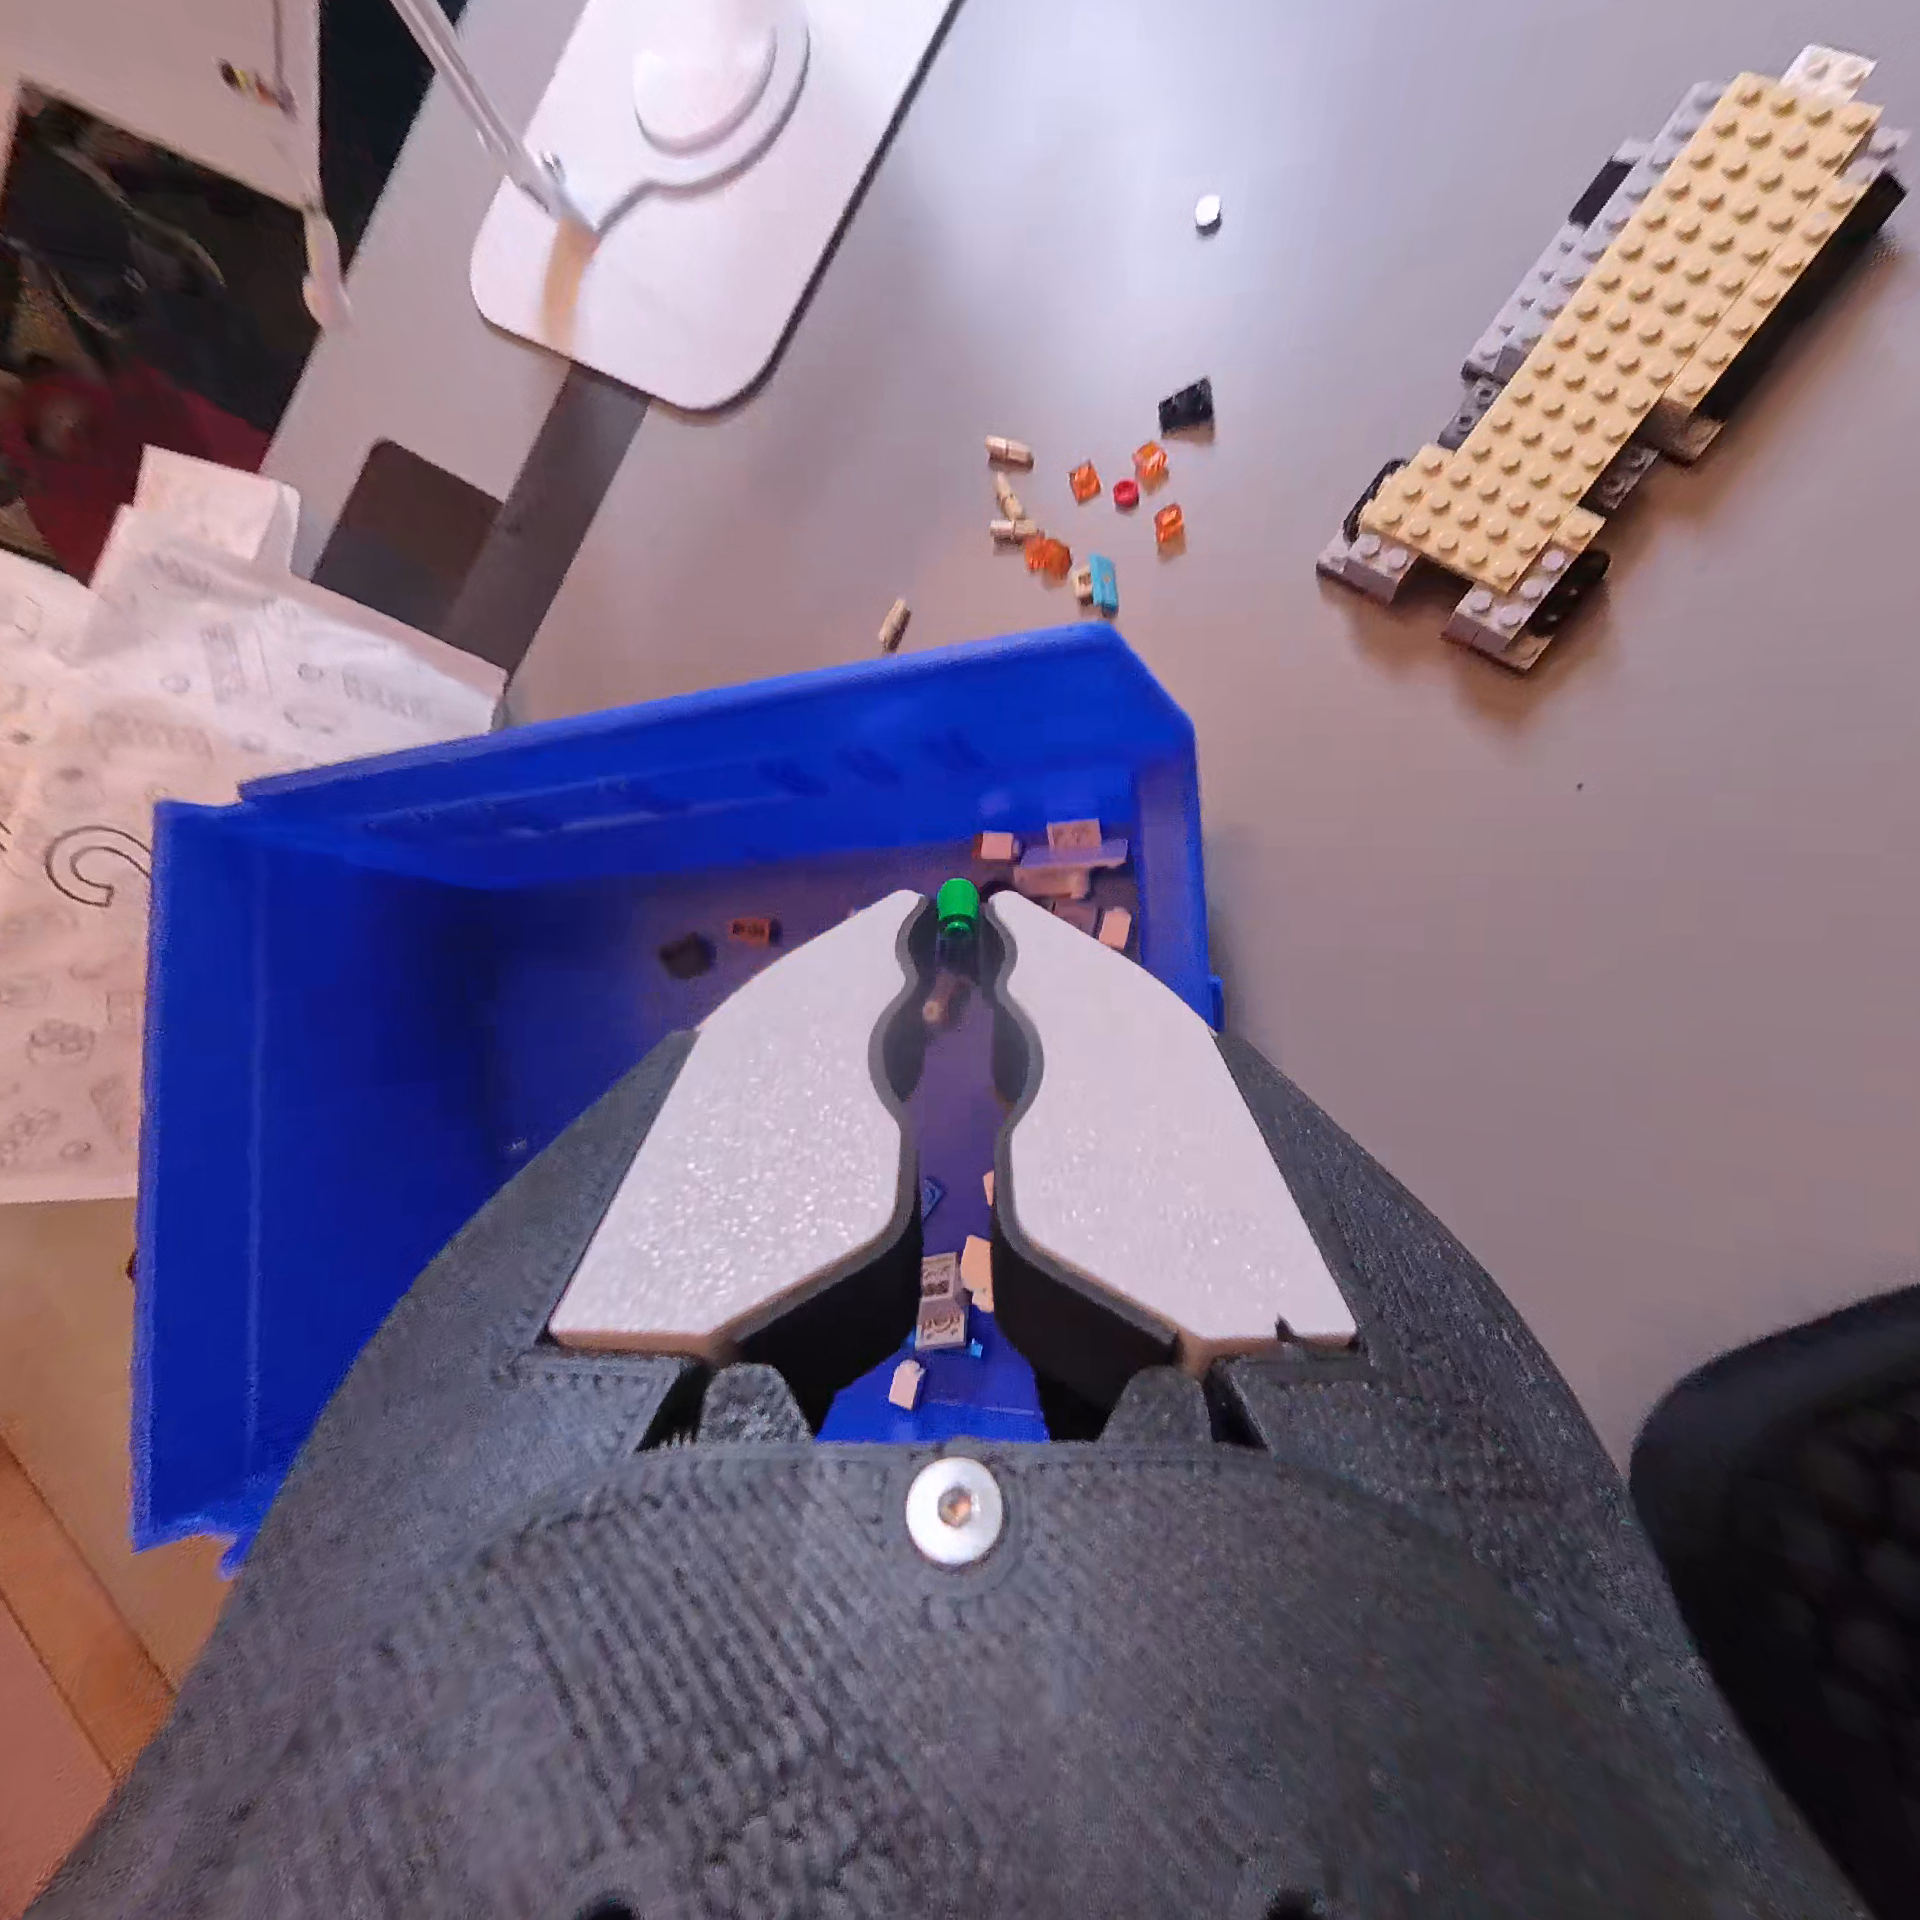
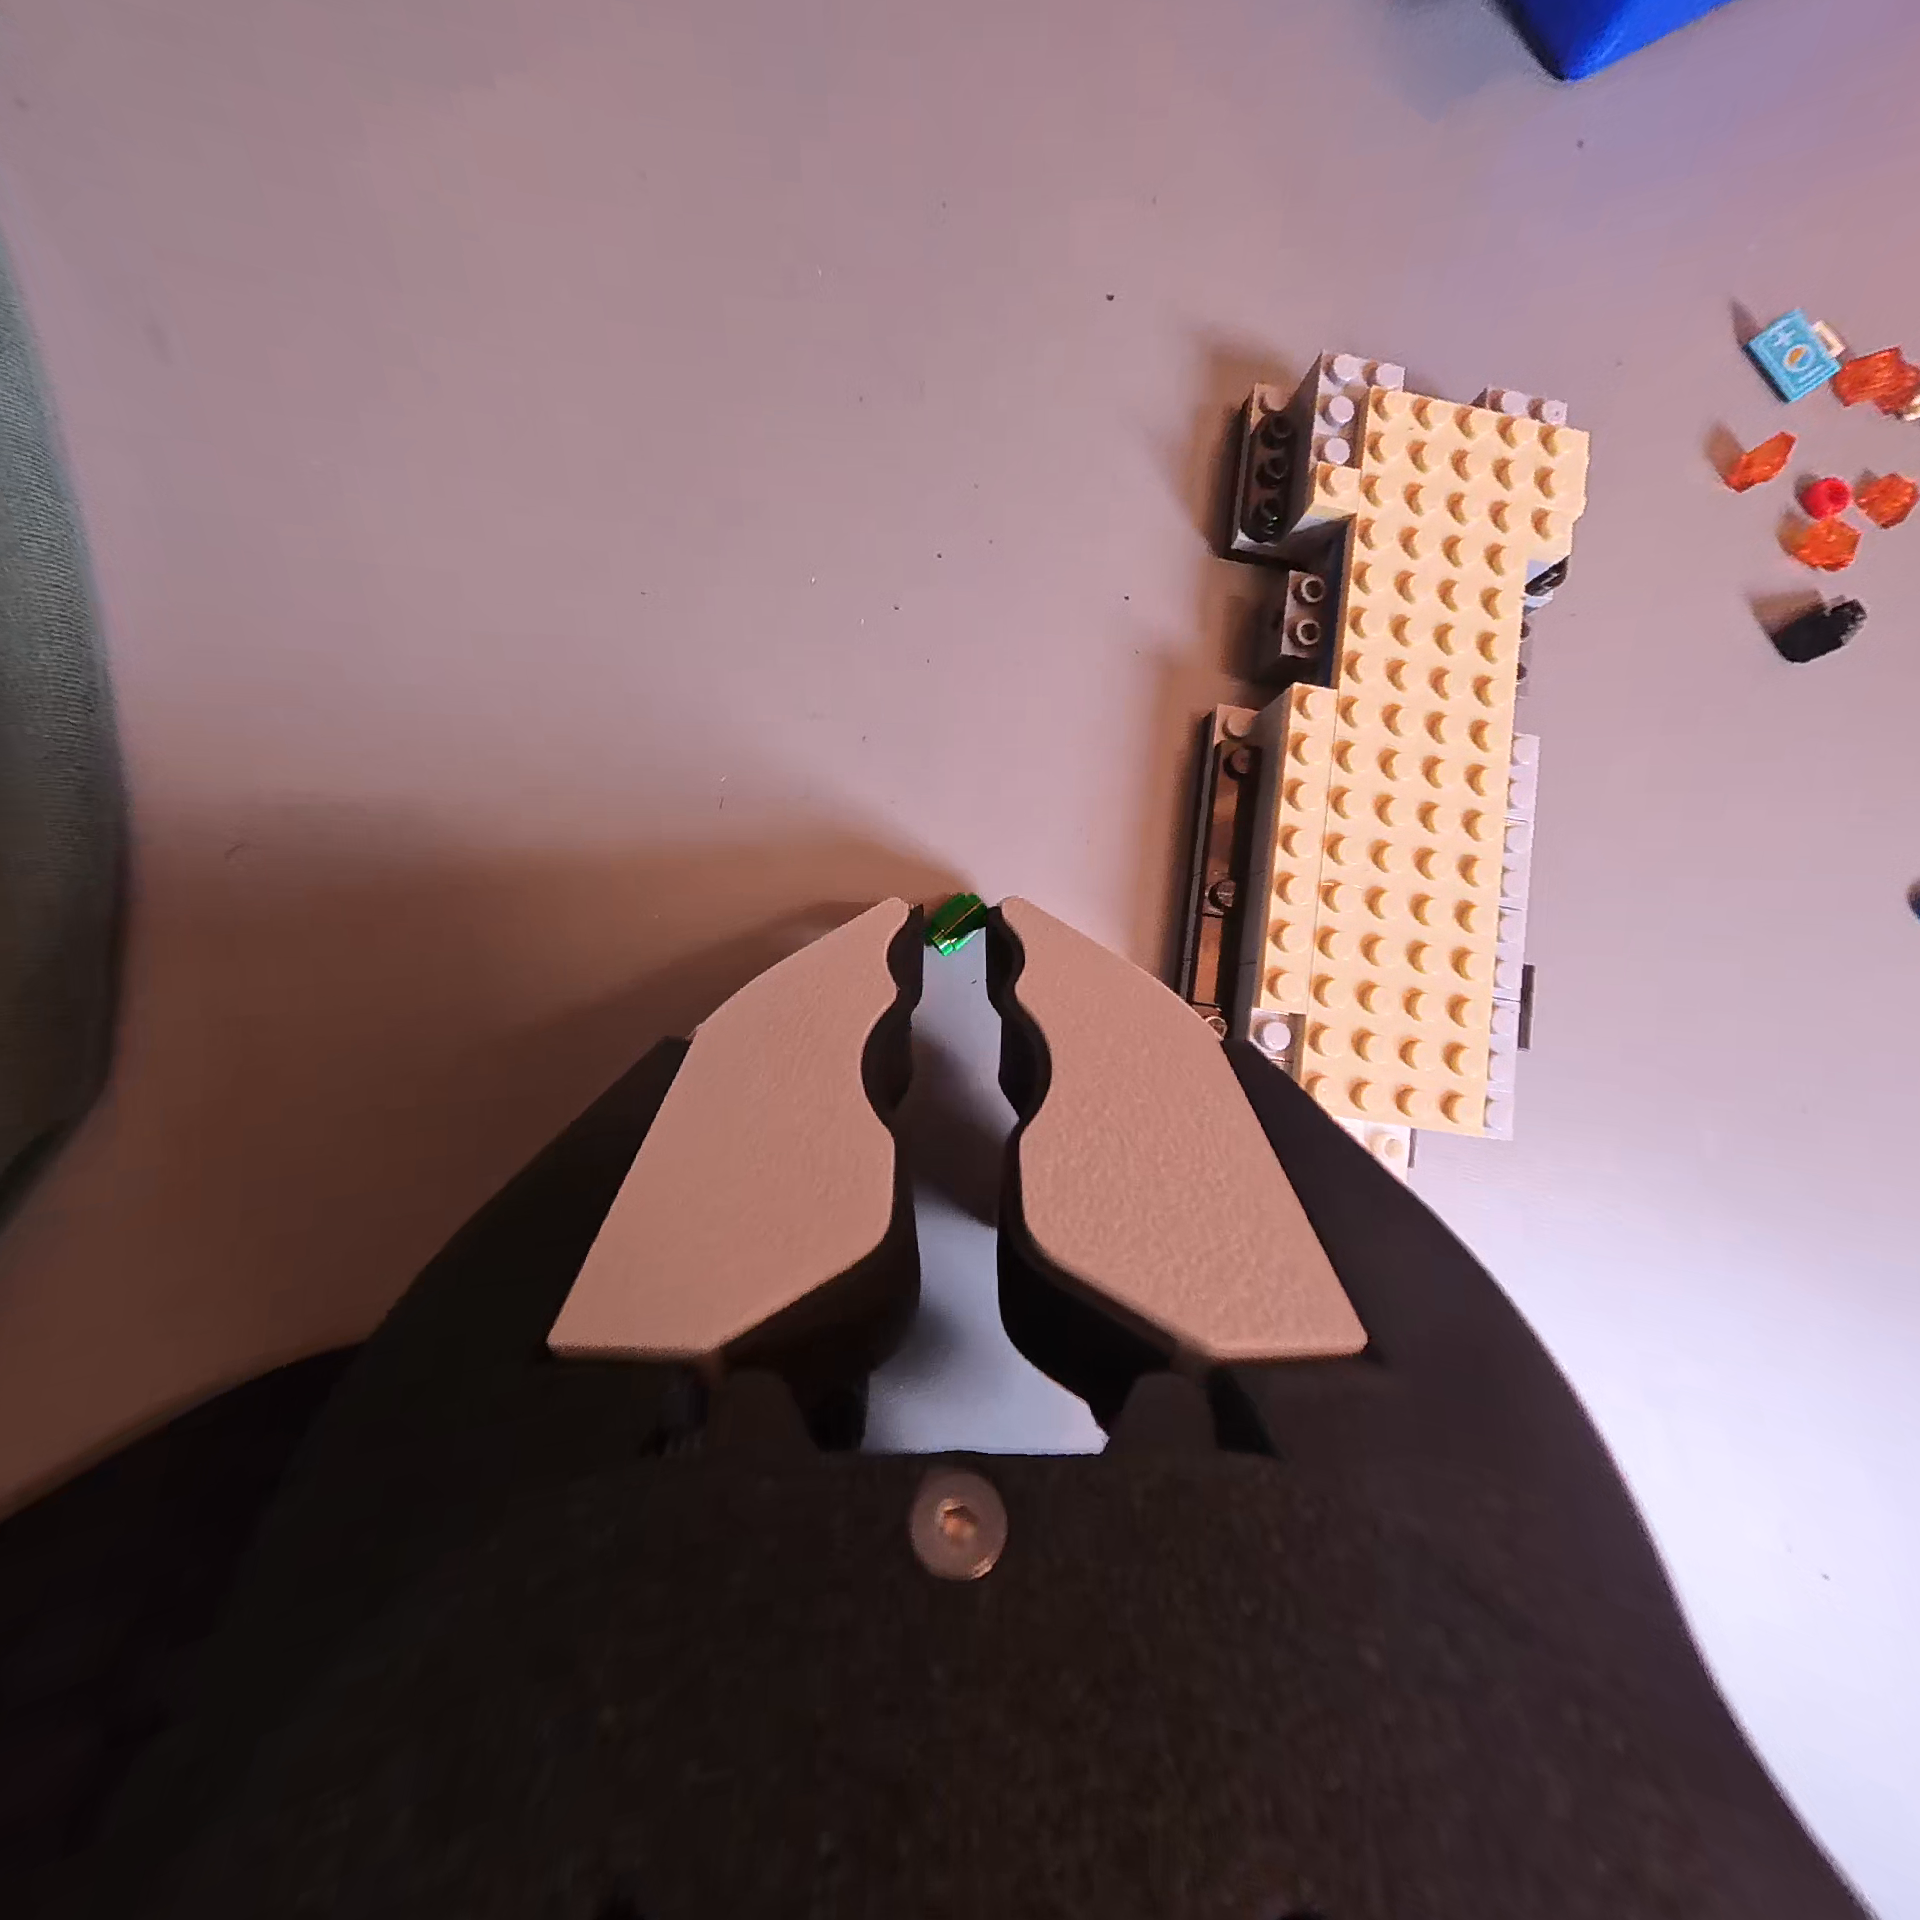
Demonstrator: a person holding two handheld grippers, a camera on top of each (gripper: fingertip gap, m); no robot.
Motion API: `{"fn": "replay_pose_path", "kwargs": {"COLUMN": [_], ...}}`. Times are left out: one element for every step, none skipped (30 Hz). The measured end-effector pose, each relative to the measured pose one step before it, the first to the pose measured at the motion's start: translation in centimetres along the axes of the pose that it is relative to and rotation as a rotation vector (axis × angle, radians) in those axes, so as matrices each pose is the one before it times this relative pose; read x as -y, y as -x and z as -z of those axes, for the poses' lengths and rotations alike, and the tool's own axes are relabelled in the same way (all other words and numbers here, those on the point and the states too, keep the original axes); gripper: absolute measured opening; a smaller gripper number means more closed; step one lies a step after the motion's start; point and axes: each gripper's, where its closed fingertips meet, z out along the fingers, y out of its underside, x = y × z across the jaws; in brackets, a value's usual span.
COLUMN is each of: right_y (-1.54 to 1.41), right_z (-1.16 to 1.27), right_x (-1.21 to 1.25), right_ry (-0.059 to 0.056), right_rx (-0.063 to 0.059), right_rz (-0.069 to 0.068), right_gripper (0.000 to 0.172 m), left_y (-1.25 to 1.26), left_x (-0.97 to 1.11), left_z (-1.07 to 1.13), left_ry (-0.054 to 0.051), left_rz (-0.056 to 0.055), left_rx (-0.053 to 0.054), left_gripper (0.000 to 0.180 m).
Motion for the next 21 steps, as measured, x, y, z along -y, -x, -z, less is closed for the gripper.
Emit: {"fn": "replay_pose_path", "kwargs": {"right_y": [0.003, 0.027, 0.027, -0.023, -0.075, -0.094, -0.112, -0.157, -0.182, -0.157, -0.152, -0.088, -0.033, -0.052, -0.011, 0.035, 0.046, 0.074, 0.105, 0.065, 0.066], "right_z": [0.067, 0.114, 0.157, 0.21, 0.23, 0.247, 0.236, 0.229, 0.2, 0.206, 0.207, 0.211, 0.2, 0.16, 0.108, 0.06, 0.029, 0.019, 0.011, 0.015, 0.022], "right_x": [-0.024, 0.018, 0.063, 0.076, 0.077, 0.11, 0.117, 0.151, 0.166, 0.213, 0.308, 0.415, 0.45, 0.463, 0.396, 0.287, 0.2, 0.118, 0.057, 0.032, 0.002], "right_ry": [-0.005, -0.0099, -0.0148, -0.0155, -0.0141, -0.014, -0.0141, -0.0149, -0.0162, -0.0189, -0.0255, -0.0314, -0.0328, -0.0322, -0.0267, -0.0187, -0.0136, -0.0094, -0.0056, -0.0046, -0.0031], "right_rx": [-0.0042, -0.002, -0.0009, -0.0008, -0.0021, -0.0027, -0.0042, -0.0079, -0.0091, -0.008, -0.0081, -0.004, -0.0002, -0.0011, 0.0003, 0.0021, 0.0001, 0.0006, 0.0019, -0.0007, -0.0004], "right_rz": [0.0014, 0.0002, -0.0026, -0.0064, -0.0081, -0.0062, -0.0039, -0.0025, -0.0016, -0.0004, 0.0024, 0.0052, 0.0054, 0.0051, 0.0044, 0.0036, 0.0036, 0.0036, 0.0027, 0.0024, 0.0018], "right_gripper": [0.011, 0.011, 0.011, 0.011, 0.011, 0.011, 0.011, 0.011, 0.011, 0.011, 0.011, 0.011, 0.011, 0.011, 0.011, 0.011, 0.011, 0.011, 0.011, 0.011, 0.011], "left_y": [0.231, 0.278, 0.25, 0.214, 0.156, 0.184, 0.247, 0.213, 0.165, 0.156, 0.186, 0.269, 0.487, 0.621, 0.709, 0.398, -0.047, -0.314, -0.458, -0.574, -0.768], "left_x": [-0.767, -0.794, -0.766, -0.688, -0.582, -0.528, -0.363, -0.159, 0.082, 0.394, 0.837, 1.308, 1.773, 1.992, 2.035, 1.754, 1.354, 0.915, 0.492, 0.282, 0.145], "left_z": [-0.344, -0.396, -0.455, -0.483, -0.475, -0.462, -0.406, -0.316, -0.201, -0.01, 0.189, 0.314, 0.351, 0.318, 0.232, 0.012, -0.279, -0.567, -0.8, -0.948, -1.073], "left_ry": [0.0288, 0.0299, 0.0284, 0.0254, 0.0216, 0.0207, 0.014, 0.0044, -0.0061, -0.0191, -0.0389, -0.0584, -0.0778, -0.0831, -0.0795, -0.0567, -0.0272, 0.0007, 0.0248, 0.0349, 0.0401], "left_rz": [0.0106, 0.0116, 0.0136, 0.0146, 0.0109, 0.0068, 0.0065, 0.0055, 0.0036, -0.0014, -0.0107, -0.0168, -0.0199, -0.0218, -0.0221, -0.0224, -0.0221, -0.0225, -0.0286, -0.0379, -0.0471], "left_rx": [-0.0123, -0.012, -0.0146, -0.0168, -0.0159, -0.0102, -0.0013, 0.0003, 0.0041, 0.0119, 0.0229, 0.0312, 0.0448, 0.05, 0.053, 0.0277, -0.0055, -0.024, -0.0353, -0.0429, -0.058], "left_gripper": [0.008, 0.008, 0.008, 0.008, 0.008, 0.008, 0.009, 0.008, 0.009, 0.009, 0.009, 0.009, 0.008, 0.008, 0.009, 0.008, 0.008, 0.008, 0.008, 0.008, 0.008]}}
